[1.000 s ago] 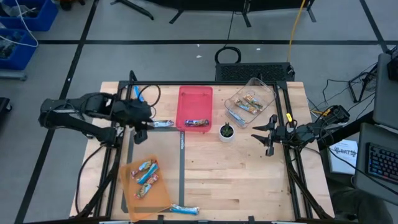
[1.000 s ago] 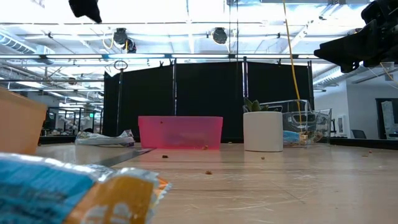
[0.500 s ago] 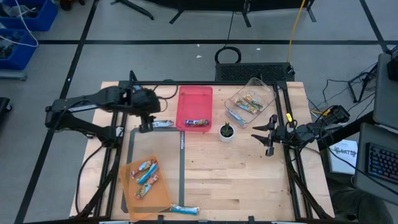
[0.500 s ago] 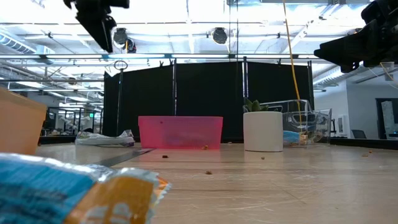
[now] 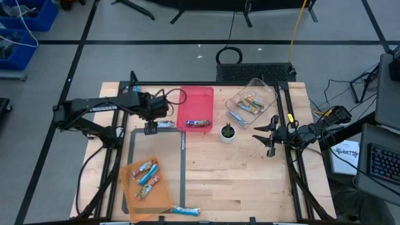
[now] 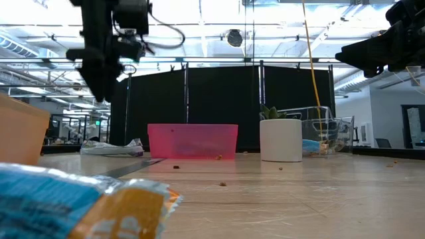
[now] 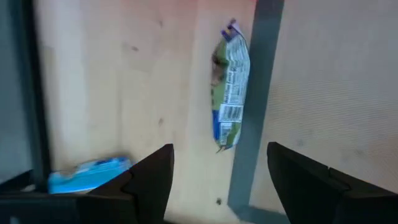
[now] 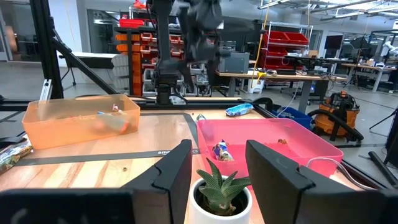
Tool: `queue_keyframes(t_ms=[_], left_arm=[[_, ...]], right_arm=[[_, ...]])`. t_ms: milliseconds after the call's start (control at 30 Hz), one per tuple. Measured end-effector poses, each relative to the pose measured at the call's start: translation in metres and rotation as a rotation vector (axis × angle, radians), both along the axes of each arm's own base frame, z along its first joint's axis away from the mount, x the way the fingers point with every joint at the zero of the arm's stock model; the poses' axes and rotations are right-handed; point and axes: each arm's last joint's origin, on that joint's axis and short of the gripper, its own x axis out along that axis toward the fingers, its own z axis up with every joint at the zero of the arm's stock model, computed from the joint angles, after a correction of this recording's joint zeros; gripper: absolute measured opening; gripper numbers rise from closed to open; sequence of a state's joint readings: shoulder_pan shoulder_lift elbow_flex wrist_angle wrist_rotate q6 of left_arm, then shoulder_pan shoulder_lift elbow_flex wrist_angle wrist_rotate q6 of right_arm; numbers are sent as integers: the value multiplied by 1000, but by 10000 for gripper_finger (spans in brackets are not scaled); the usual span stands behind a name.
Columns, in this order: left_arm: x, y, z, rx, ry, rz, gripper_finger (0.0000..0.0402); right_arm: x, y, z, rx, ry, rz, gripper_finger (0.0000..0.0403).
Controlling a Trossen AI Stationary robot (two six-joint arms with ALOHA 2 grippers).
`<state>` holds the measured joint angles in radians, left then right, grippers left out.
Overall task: Pick and place Granola Bars by type
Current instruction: Put the blue granola bar into the red bin
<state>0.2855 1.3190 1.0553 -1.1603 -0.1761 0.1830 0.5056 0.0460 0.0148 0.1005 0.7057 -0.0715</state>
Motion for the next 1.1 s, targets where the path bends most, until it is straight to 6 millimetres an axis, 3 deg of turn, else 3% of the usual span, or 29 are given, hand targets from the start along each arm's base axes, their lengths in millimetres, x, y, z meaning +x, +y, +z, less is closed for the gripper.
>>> queue_keyframes(t_ms=[200,367,700,1100], left_arm=[[-10,-2,-41,-60,50,2,254],[-13,-3,-61,-40,41,-31,265],[-8,6,-73,18,-56,-32,278],[-2,21,-91,-51,-41,-15,281]], right_arm=[[0,0,0,0,0,0,142],[0,0,0,0,0,0,142],[0,0,0,0,0,0,142],[0,0,0,0,0,0,142]])
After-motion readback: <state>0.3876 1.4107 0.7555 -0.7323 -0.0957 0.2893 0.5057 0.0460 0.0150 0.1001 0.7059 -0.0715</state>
